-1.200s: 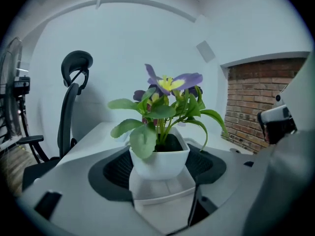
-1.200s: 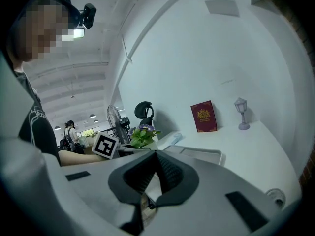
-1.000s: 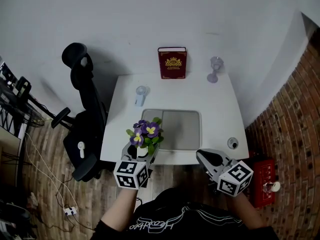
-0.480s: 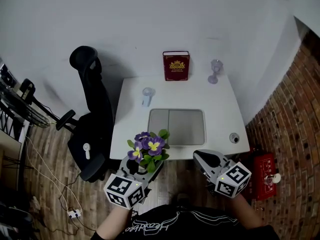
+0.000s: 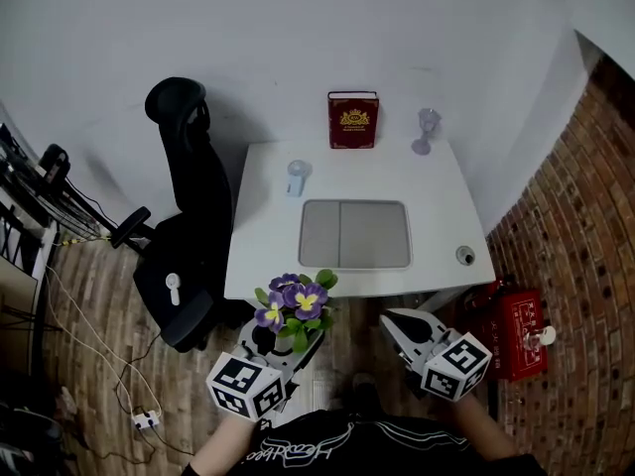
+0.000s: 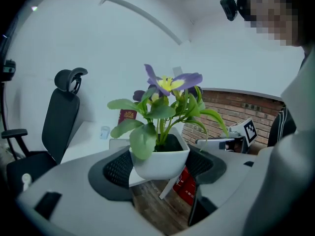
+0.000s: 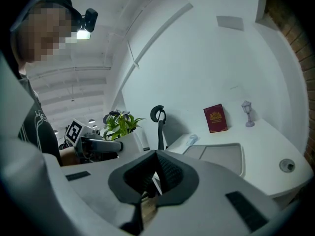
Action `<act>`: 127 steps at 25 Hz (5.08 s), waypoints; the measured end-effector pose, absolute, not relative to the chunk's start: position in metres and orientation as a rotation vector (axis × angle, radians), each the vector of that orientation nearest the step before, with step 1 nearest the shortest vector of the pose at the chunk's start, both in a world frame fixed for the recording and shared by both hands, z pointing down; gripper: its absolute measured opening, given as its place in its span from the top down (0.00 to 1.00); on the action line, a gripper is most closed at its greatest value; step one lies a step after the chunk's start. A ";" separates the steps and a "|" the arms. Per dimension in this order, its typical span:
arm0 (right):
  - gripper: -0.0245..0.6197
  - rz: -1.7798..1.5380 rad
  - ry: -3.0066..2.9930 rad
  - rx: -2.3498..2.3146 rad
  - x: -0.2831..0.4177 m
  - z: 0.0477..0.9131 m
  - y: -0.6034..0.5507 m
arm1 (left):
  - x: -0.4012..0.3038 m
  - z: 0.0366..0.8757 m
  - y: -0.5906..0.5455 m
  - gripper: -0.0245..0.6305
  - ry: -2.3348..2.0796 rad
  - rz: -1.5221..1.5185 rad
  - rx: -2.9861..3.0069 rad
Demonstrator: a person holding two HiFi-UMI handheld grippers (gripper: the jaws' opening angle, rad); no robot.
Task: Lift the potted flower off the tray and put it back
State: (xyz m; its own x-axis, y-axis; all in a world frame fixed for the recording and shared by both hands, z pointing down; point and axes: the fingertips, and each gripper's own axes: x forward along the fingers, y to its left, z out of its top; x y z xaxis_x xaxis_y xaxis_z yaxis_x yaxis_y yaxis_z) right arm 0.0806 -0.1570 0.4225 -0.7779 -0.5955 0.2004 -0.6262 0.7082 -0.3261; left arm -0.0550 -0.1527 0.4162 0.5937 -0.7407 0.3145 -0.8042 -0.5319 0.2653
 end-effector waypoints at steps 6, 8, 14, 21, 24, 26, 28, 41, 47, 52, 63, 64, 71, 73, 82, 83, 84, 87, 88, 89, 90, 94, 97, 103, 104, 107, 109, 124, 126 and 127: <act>0.96 0.585 -2.833 1.024 0.080 0.421 -0.150 | -0.058 0.418 -0.148 0.43 -1.239 0.236 2.430; 0.96 0.577 -2.842 1.022 0.080 0.419 -0.151 | -0.056 0.419 -0.149 0.43 -1.227 0.232 2.423; 0.96 0.578 -2.839 1.028 0.086 0.417 -0.159 | -0.050 0.419 -0.160 0.43 -1.222 0.236 2.426; 0.96 0.574 -2.842 1.030 0.098 0.415 -0.184 | -0.034 0.414 -0.186 0.43 -1.241 0.239 2.472; 0.96 0.577 -2.845 1.026 0.102 0.413 -0.196 | -0.027 0.413 -0.203 0.43 -1.255 0.251 2.483; 0.96 0.573 -2.849 1.024 0.106 0.412 -0.206 | -0.022 0.414 -0.216 0.43 -1.278 0.268 2.491; 0.96 0.560 -2.854 1.024 0.111 0.411 -0.217 | -0.019 0.417 -0.231 0.43 -1.304 0.287 2.495; 0.96 0.503 -2.854 1.008 0.135 0.412 -0.274 | -0.021 0.461 -0.316 0.43 -1.443 0.336 2.401; 0.96 0.520 -2.846 0.986 0.141 0.420 -0.289 | -0.024 0.502 -0.338 0.43 -1.473 0.388 2.334; 0.96 0.534 -2.840 0.976 0.149 0.429 -0.299 | -0.028 0.536 -0.347 0.43 -1.487 0.435 2.274; 0.96 0.565 -2.818 0.959 0.162 0.447 -0.307 | -0.038 0.588 -0.357 0.43 -1.546 0.502 2.156; 0.96 0.568 -2.817 0.958 0.163 0.447 -0.308 | -0.039 0.590 -0.358 0.43 -1.557 0.506 2.156; 0.96 0.597 -2.805 0.945 0.165 0.452 -0.312 | -0.037 0.592 -0.361 0.43 -1.559 0.517 2.175; 0.96 0.603 -2.810 0.939 0.164 0.453 -0.314 | -0.037 0.593 -0.361 0.43 -1.566 0.520 2.172; 0.96 0.585 -2.830 0.903 0.148 0.449 -0.311 | -0.041 0.586 -0.361 0.43 -1.558 0.450 2.195; 0.96 0.582 -2.833 0.901 0.146 0.448 -0.309 | -0.041 0.587 -0.359 0.43 -1.547 0.452 2.194; 0.96 0.580 -2.832 0.903 0.145 0.447 -0.306 | -0.041 0.588 -0.356 0.43 -1.536 0.457 2.194; 0.96 0.579 -2.831 0.901 0.139 0.442 -0.298 | -0.043 0.587 -0.347 0.43 -1.514 0.478 2.197; 0.96 0.580 -2.835 0.898 0.136 0.440 -0.295 | -0.044 0.586 -0.343 0.43 -1.508 0.483 2.197; 0.96 0.584 -2.839 0.895 0.134 0.437 -0.292 | -0.046 0.585 -0.339 0.43 -1.499 0.485 2.197; 0.96 0.591 -2.842 0.894 0.132 0.434 -0.289 | -0.046 0.584 -0.335 0.43 -1.483 0.486 2.196; 0.96 0.626 -2.853 0.879 0.119 0.427 -0.272 | -0.048 0.578 -0.312 0.43 -1.407 0.492 2.199; 0.96 0.655 -2.864 0.858 0.108 0.424 -0.257 | -0.047 0.555 -0.292 0.43 -1.368 0.454 2.243; 0.96 0.675 -2.888 0.802 0.087 0.425 -0.227 | -0.034 0.481 -0.241 0.79 -1.243 0.273 2.416; 0.96 0.677 -2.892 0.797 0.084 0.425 -0.222 | -0.032 0.471 -0.233 0.82 -1.217 0.243 2.436; 0.96 0.663 -2.911 0.797 0.077 0.422 -0.204 | -0.028 0.440 -0.211 0.88 -1.147 0.134 2.475; 0.96 0.637 -2.927 0.796 0.073 0.416 -0.191 | -0.028 0.421 -0.197 0.89 -1.130 0.088 2.505; 0.96 0.565 -3.007 0.866 0.055 0.389 -0.130 | -0.033 0.391 -0.133 0.90 -1.108 0.099 2.594; 0.96 0.560 -3.011 0.878 0.055 0.388 -0.125 | -0.035 0.389 -0.129 0.90 -1.112 0.098 2.594; 0.96 0.553 -3.013 0.884 0.055 0.386 -0.123 | -0.036 0.388 -0.127 0.90 -1.113 0.097 2.595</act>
State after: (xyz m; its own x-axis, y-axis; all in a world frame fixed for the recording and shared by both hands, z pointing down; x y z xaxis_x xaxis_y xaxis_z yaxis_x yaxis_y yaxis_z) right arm 0.0545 -0.1232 0.3863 -0.8453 -0.5318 0.0518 -0.5156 0.7862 -0.3406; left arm -0.0363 -0.1274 0.3882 0.6951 -0.6949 0.1841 -0.7163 -0.6477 0.2595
